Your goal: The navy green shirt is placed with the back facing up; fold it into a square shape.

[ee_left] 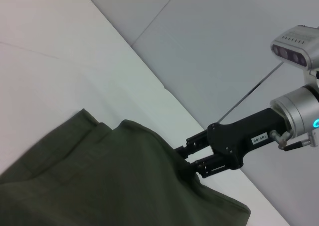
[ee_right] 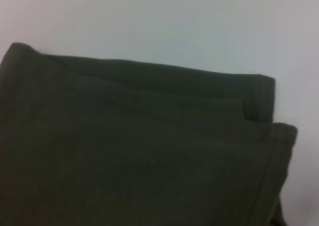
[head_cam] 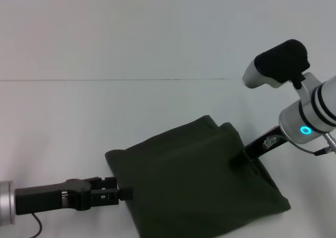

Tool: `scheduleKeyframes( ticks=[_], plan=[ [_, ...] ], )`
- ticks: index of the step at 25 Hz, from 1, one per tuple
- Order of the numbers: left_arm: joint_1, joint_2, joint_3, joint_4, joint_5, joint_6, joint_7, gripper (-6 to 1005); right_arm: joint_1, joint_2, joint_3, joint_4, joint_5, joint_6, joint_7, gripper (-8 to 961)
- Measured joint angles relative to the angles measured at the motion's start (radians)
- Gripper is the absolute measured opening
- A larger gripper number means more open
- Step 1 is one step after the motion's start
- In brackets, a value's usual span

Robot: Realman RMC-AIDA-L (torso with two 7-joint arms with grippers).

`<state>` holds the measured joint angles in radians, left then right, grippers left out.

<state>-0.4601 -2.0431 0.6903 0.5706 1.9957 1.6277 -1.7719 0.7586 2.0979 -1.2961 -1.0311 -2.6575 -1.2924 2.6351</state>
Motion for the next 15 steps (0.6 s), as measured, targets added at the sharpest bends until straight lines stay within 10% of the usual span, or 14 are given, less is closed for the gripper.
scheduleKeyframes(
  ticks=[15],
  plan=[
    [0.000,0.000,-0.002,-0.002,-0.001,-0.008,0.000,924,-0.030,-0.011,-0.009,0.025,-0.014,-0.011,0.008,545]
  ],
)
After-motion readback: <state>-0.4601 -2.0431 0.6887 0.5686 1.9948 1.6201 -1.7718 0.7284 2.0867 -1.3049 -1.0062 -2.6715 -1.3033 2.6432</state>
